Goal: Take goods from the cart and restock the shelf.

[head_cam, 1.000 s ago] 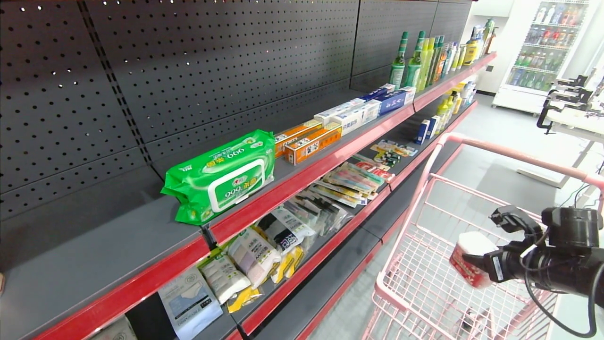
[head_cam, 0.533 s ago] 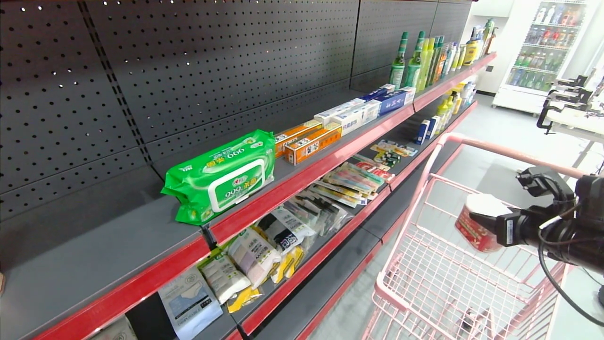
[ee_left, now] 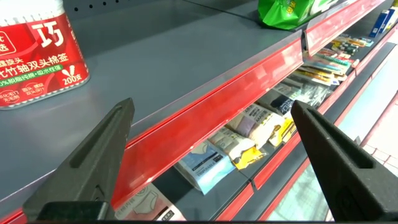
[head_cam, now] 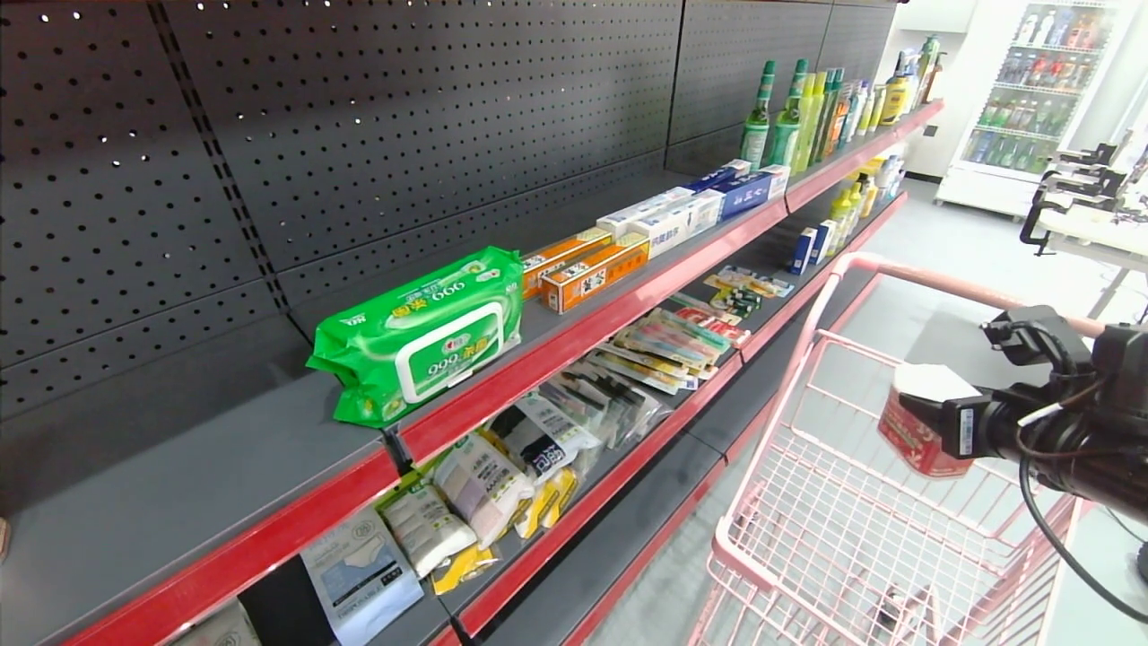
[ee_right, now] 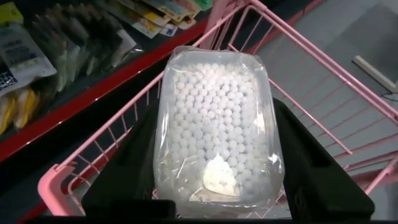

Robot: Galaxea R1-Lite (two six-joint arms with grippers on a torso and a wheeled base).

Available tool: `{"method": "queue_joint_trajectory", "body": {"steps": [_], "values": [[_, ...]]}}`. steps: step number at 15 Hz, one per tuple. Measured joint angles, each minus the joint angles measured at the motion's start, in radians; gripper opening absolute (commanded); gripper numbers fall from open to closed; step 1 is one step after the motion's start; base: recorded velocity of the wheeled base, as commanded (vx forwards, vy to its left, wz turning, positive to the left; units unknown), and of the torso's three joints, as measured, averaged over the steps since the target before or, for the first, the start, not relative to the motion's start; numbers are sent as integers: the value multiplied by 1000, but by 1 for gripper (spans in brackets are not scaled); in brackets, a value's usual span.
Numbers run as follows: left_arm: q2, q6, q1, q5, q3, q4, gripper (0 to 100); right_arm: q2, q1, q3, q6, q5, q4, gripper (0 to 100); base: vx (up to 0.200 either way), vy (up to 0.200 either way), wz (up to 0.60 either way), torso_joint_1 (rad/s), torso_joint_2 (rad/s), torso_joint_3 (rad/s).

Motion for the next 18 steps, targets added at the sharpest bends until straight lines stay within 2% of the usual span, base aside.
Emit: {"method": "queue_joint_trajectory", "body": {"steps": [2,11,18], "values": [[0,0,0,0,0,0,100,6,14,-3,-6,-57,0,0,0,0,0,0,0,0],[0,1,0,0,0,0,100,-17,40,70,-48,-54,-1,0,0,0,0,6,-9,-8],[0,1,0,0,0,0,100,-73,63,93,-81,-50,-1,0,0,0,0,170,-407,-230]]}}
